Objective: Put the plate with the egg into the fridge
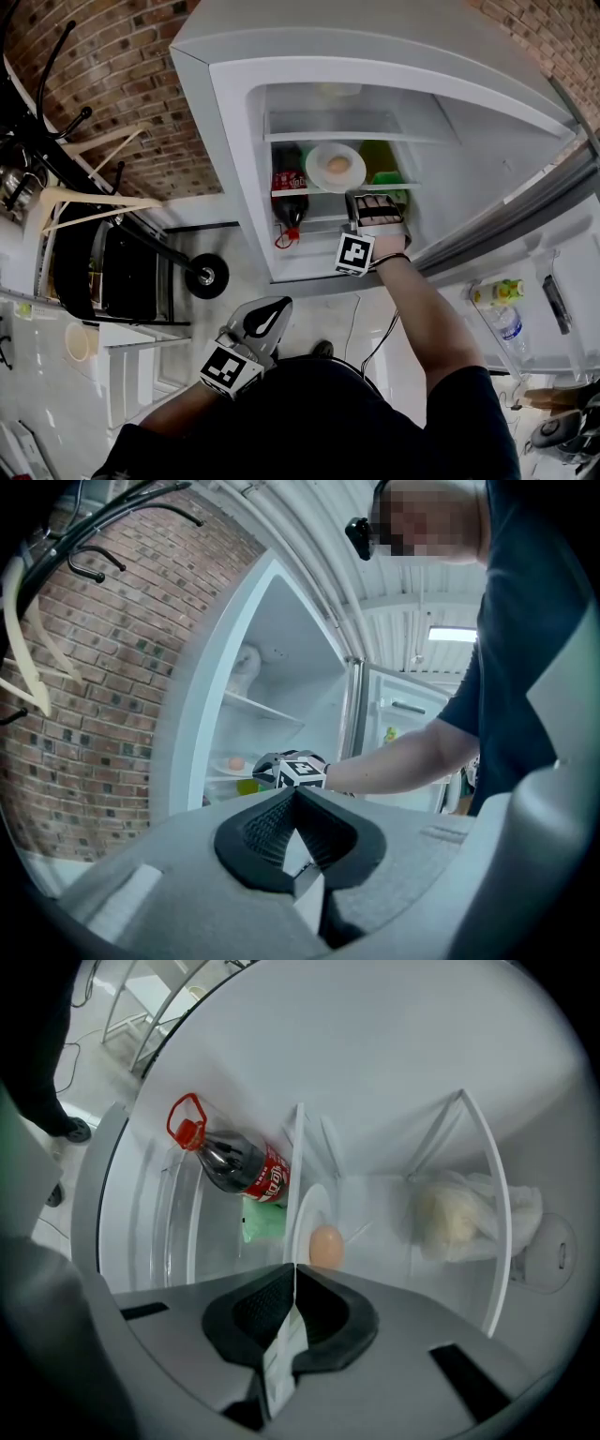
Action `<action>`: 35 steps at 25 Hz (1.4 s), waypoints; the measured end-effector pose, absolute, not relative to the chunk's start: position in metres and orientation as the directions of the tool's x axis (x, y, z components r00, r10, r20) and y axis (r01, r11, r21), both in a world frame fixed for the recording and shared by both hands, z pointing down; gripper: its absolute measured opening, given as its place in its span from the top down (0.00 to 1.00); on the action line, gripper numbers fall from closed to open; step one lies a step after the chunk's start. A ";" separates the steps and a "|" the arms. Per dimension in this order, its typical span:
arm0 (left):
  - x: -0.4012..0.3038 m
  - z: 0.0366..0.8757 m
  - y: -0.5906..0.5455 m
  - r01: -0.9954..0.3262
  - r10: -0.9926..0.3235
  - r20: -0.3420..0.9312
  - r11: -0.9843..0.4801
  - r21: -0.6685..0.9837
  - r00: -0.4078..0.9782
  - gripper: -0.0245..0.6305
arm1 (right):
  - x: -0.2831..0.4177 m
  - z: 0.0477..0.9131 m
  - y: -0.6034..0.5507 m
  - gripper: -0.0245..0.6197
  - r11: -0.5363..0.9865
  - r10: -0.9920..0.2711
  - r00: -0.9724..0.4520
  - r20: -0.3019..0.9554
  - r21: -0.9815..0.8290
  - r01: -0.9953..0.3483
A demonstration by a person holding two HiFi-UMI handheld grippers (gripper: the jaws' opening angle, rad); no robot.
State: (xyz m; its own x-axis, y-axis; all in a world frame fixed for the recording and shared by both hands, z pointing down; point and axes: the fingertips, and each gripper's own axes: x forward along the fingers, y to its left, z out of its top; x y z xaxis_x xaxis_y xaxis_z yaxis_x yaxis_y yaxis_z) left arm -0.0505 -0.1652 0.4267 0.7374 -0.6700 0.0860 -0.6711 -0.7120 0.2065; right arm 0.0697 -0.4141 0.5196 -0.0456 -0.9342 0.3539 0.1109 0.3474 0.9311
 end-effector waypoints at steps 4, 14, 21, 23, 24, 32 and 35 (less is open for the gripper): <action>-0.051 0.425 -0.166 -0.676 -0.675 0.085 -0.709 0.199 0.733 0.96 | 0.069 0.515 -0.413 0.93 0.338 -0.938 -0.052 0.342 0.938 0.076; -0.040 0.429 -0.164 -0.644 -0.637 0.100 -0.746 0.171 0.764 0.96 | 0.069 0.494 -0.363 0.93 0.370 -0.929 -0.112 0.353 0.904 -0.216; -0.029 0.425 -0.163 -0.624 -0.620 0.084 -0.764 0.163 0.780 0.96 | 0.051 0.460 -0.293 0.94 0.424 -0.905 -0.258 0.338 0.744 -0.516; -0.025 0.421 -0.163 -0.617 -0.615 0.071 -0.770 0.164 0.785 0.96 | 0.045 0.451 -0.273 0.95 0.440 -0.898 -0.298 0.324 0.697 -0.566; -0.023 0.418 -0.163 -0.613 -0.612 0.064 -0.772 0.169 0.788 0.96 | 0.042 0.447 -0.264 0.95 0.450 -0.893 -0.318 0.320 0.668 -0.593; -0.010 0.417 -0.157 -0.588 -0.582 0.085 -0.795 0.152 0.809 0.96 | 0.032 0.423 -0.211 0.95 0.533 -0.844 -0.461 0.276 0.323 -0.782; -0.006 0.416 -0.156 -0.581 -0.575 0.085 -0.802 0.139 0.814 0.96 | 0.027 0.418 -0.192 0.95 0.572 -0.818 -0.525 0.237 0.233 -0.786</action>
